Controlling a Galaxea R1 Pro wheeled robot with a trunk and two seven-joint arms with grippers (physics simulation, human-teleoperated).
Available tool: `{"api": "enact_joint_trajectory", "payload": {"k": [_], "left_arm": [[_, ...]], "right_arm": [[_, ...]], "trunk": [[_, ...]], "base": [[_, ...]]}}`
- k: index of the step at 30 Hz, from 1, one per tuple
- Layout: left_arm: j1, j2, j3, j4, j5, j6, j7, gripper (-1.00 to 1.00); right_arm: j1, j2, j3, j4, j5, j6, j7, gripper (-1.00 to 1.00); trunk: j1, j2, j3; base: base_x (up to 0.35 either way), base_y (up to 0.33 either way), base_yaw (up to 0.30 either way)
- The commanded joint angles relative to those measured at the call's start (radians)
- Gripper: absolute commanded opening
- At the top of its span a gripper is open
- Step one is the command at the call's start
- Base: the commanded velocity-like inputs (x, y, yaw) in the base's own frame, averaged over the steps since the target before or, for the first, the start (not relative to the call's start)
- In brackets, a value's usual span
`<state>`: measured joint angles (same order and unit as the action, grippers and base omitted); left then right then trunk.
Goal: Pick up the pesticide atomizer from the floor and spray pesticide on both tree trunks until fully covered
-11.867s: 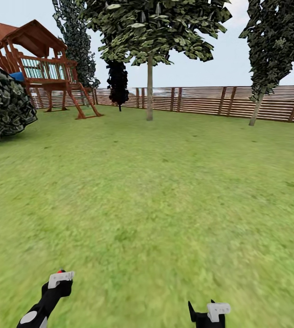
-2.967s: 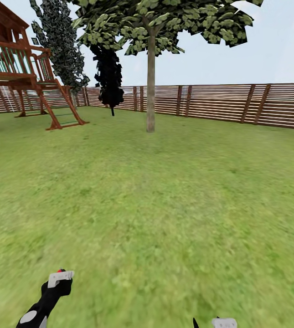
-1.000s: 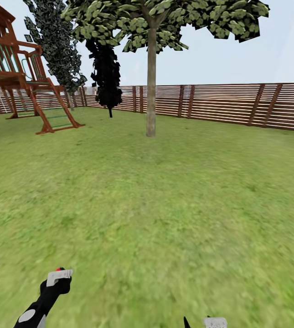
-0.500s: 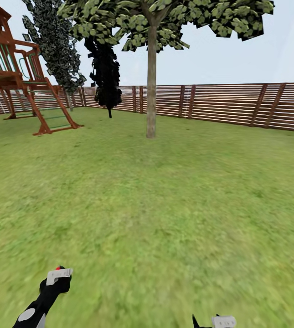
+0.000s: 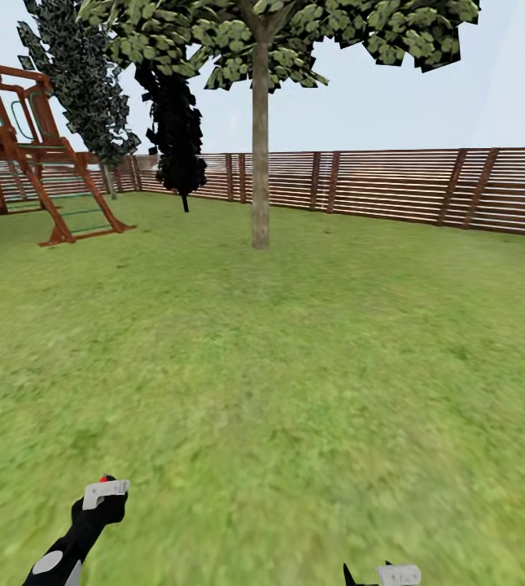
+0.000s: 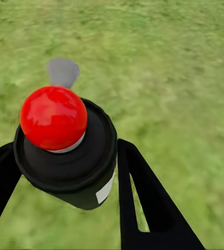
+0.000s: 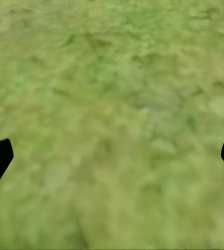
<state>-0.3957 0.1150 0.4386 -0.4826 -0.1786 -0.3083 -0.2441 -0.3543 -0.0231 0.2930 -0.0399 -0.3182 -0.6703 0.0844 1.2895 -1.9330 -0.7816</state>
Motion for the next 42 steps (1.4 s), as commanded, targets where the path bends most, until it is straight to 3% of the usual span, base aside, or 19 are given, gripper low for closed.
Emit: {"api": "enact_joint_trajectory", "payload": {"k": [1,7,42], "left_arm": [[0.000,0.000,0.000,0.000,0.001,0.000,0.000,-1.00],[0.000,0.000,0.000,0.000,0.001,0.000,0.000,-1.00],[0.000,0.000,0.000,-0.001,0.001,0.000,0.000,-1.00]], "right_arm": [[0.000,0.000,0.000,0.000,0.000,0.000,0.000,1.00],[0.000,0.000,0.000,0.000,0.000,0.000,0.000,1.00],[0.000,0.000,0.000,0.000,-0.001,0.000,-0.002,1.00]], "trunk": [[0.000,0.000,0.000],[0.000,0.000,0.000],[0.000,0.000,0.000]], "base": [[0.337,0.000,-0.285],[0.337,0.000,-0.186],[0.337,0.000,-0.001]]}}
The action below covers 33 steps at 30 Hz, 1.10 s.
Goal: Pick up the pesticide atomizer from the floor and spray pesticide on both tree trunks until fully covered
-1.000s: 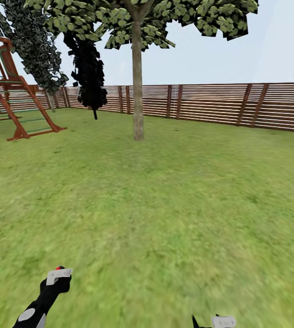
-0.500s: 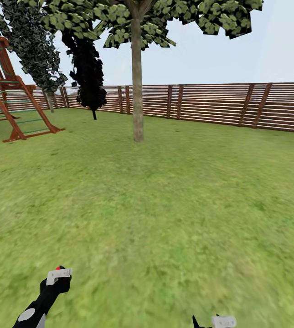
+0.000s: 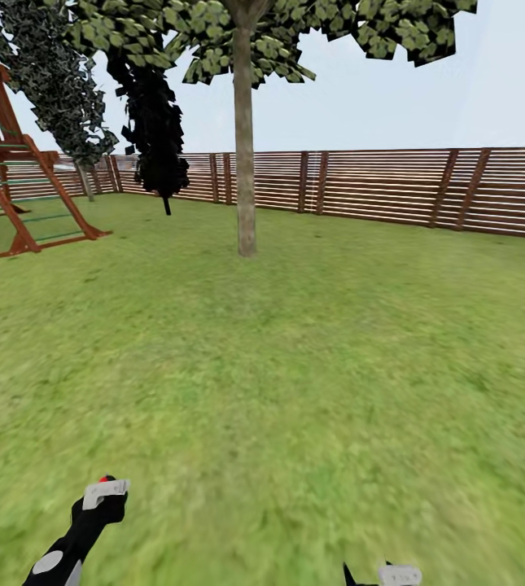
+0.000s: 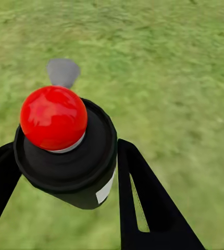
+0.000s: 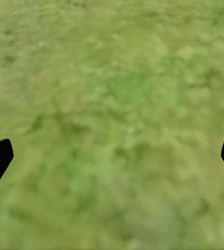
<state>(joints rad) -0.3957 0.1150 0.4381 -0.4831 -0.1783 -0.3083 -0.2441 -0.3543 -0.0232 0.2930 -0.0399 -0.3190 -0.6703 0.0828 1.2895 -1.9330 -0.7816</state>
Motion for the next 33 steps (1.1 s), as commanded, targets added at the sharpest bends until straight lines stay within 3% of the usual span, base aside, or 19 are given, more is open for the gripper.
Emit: {"api": "enact_joint_trajectory", "payload": {"k": [1,33], "left_arm": [[0.000,0.000,0.000,0.000,0.000,0.000,0.000,-1.00],[0.000,0.000,0.000,0.000,0.000,0.000,0.000,-1.00]], "right_arm": [[0.000,0.000,0.000,0.000,0.000,0.000,0.000,1.00],[0.000,0.000,0.001,0.000,0.000,0.000,0.000,1.00]], "trunk": [[0.000,0.000,0.000],[0.000,0.000,0.000]], "base": [[0.337,0.000,0.000],[0.337,0.000,0.000]]}}
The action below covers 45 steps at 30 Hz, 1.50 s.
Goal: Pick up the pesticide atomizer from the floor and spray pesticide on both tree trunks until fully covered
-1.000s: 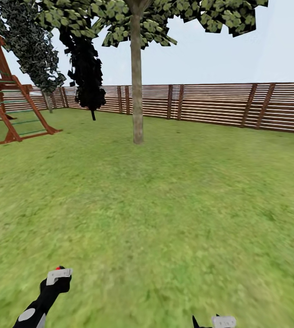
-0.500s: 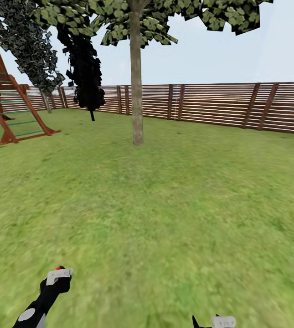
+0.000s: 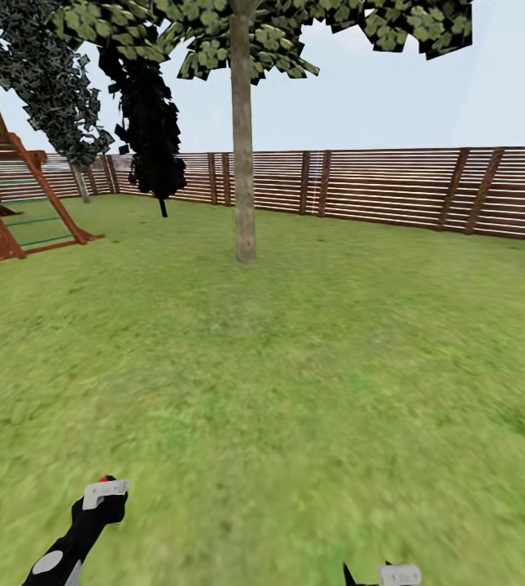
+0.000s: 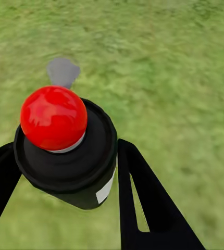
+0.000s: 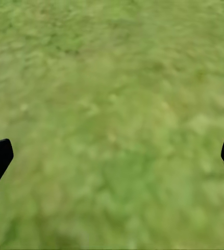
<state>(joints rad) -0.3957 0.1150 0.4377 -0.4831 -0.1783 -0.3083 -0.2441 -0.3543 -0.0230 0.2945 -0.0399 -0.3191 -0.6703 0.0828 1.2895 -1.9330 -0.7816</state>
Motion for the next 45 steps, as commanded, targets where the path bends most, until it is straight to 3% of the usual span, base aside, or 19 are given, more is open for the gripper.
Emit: {"api": "enact_joint_trajectory", "payload": {"k": [1,45], "left_arm": [[0.000,0.000,0.000,0.000,0.000,0.000,0.000,-1.00],[0.000,0.000,0.001,0.000,0.000,0.000,0.000,-1.00]], "right_arm": [[0.000,0.000,0.000,0.000,0.000,0.000,0.000,1.00],[0.000,0.000,-0.001,0.000,0.000,0.000,0.000,1.00]], "trunk": [[0.000,0.000,0.000],[0.000,0.000,0.000]], "base": [[0.337,0.000,0.000],[0.337,0.000,0.000]]}}
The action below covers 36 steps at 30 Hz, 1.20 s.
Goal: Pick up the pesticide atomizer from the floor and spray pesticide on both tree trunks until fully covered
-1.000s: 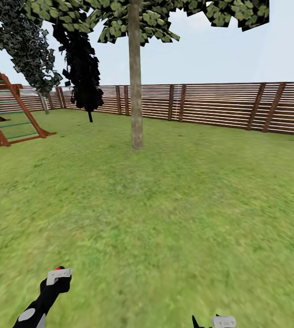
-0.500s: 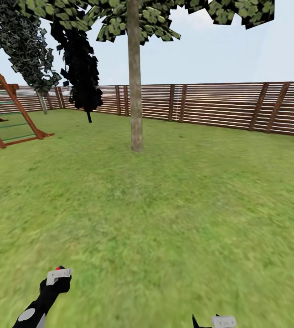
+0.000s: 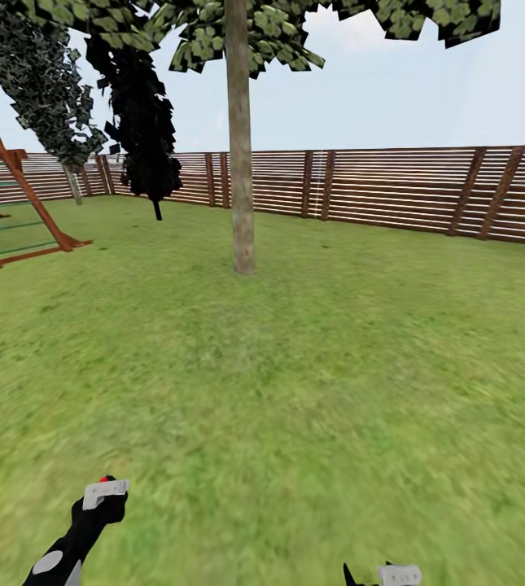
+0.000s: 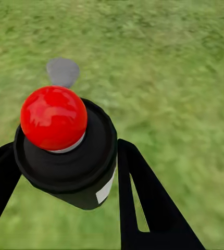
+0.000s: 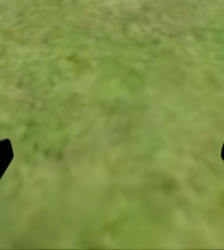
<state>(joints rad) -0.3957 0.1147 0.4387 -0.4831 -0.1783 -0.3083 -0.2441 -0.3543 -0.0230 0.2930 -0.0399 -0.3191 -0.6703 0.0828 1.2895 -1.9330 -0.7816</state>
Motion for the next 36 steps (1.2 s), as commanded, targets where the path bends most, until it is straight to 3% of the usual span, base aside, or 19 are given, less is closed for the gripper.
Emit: {"api": "enact_joint_trajectory", "payload": {"k": [1,36], "left_arm": [[0.000,0.000,0.000,-0.001,0.000,0.000,0.000,-1.00],[0.000,0.003,0.000,-0.002,0.000,0.000,0.002,-1.00]], "right_arm": [[0.000,0.000,0.000,0.000,0.000,0.000,0.000,1.00],[0.000,0.000,0.000,0.000,0.000,0.000,-0.002,1.00]], "trunk": [[0.000,0.000,0.000],[0.000,0.000,-0.004]], "base": [[0.337,0.000,0.000],[0.337,0.000,0.025]]}}
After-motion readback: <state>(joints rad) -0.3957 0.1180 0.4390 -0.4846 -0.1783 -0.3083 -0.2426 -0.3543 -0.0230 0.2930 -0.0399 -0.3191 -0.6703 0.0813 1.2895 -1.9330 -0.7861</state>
